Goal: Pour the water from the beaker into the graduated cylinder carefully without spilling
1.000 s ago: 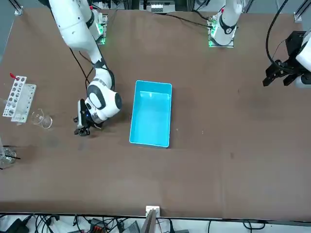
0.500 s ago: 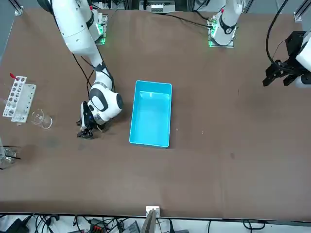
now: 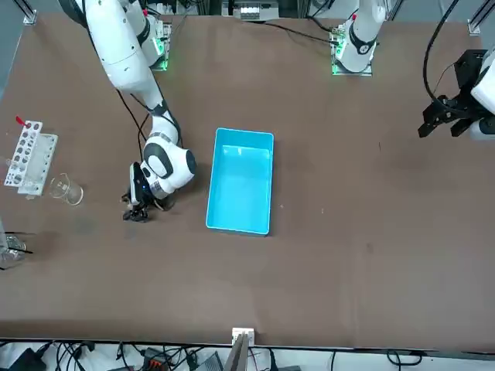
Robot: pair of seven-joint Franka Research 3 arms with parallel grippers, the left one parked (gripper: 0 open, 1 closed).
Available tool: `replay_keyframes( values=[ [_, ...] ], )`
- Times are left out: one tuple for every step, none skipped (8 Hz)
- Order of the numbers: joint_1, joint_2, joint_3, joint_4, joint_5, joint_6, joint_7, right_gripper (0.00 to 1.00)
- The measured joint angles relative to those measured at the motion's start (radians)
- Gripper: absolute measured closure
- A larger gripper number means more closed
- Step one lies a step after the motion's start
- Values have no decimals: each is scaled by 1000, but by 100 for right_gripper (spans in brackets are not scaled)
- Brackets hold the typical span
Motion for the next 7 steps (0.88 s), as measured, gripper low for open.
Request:
replay_keyframes(
  values=[
    [0,0,0,3,0,1,0,2],
    [0,-1,0,7,0,1,0,0],
    [1,-4,0,13,9,3,-4,0],
    [3,-12,3,22,43,8,-23,0],
    [5,-31,14,45,114,10,-73,0],
    [6,-62,33,76,203,10,-155,0],
    [10,-101,48,114,312,8,-252,0]
  ],
)
